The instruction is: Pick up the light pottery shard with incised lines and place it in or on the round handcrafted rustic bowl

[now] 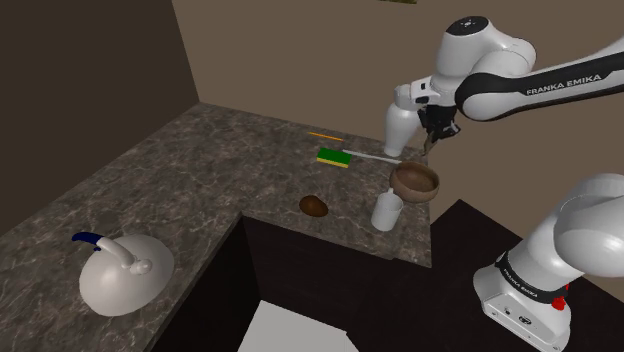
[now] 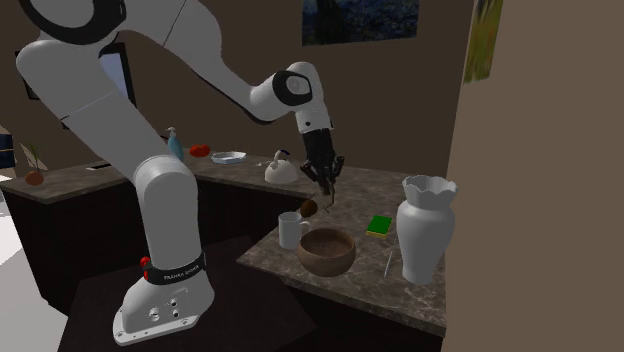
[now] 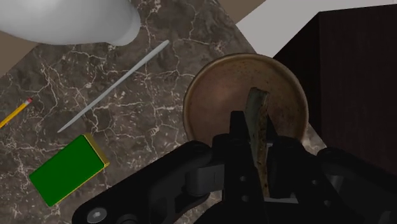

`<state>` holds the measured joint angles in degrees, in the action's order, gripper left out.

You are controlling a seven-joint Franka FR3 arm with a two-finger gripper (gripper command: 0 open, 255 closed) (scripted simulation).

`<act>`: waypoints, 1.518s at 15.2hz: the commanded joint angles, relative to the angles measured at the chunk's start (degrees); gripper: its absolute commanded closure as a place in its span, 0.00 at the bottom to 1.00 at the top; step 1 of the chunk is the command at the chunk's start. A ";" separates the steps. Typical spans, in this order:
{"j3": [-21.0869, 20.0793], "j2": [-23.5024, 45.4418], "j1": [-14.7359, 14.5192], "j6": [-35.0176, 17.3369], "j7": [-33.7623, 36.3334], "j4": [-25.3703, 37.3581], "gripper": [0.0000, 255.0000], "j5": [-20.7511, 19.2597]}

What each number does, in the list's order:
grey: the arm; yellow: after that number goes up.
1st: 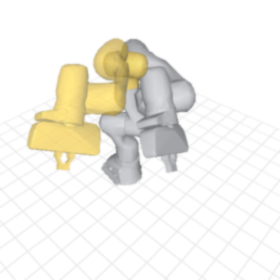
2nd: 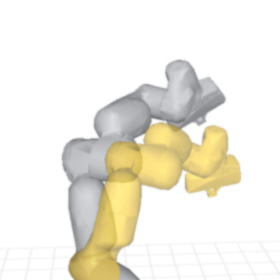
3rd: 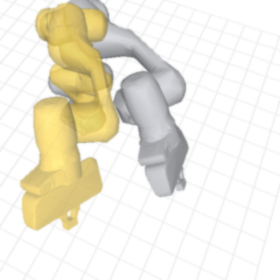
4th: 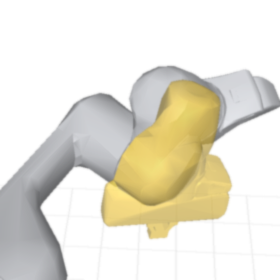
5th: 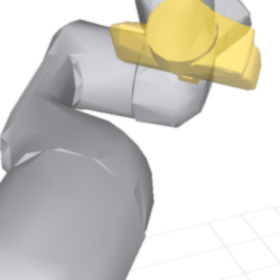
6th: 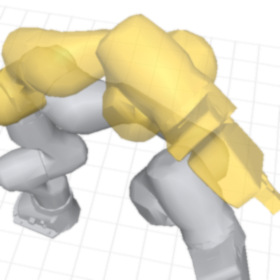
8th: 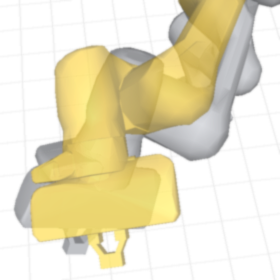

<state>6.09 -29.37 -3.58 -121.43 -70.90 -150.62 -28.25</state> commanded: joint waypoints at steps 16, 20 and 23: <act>1.06 8.92 2.55 -14.89 6.48 -6.61 1.00 -6.28; 1.06 8.92 2.55 -14.88 6.48 -6.61 1.00 -6.29; 1.06 8.92 2.55 -14.88 6.48 -6.61 1.00 -6.29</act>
<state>7.15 -20.46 -1.03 -136.30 -64.43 -157.23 -34.53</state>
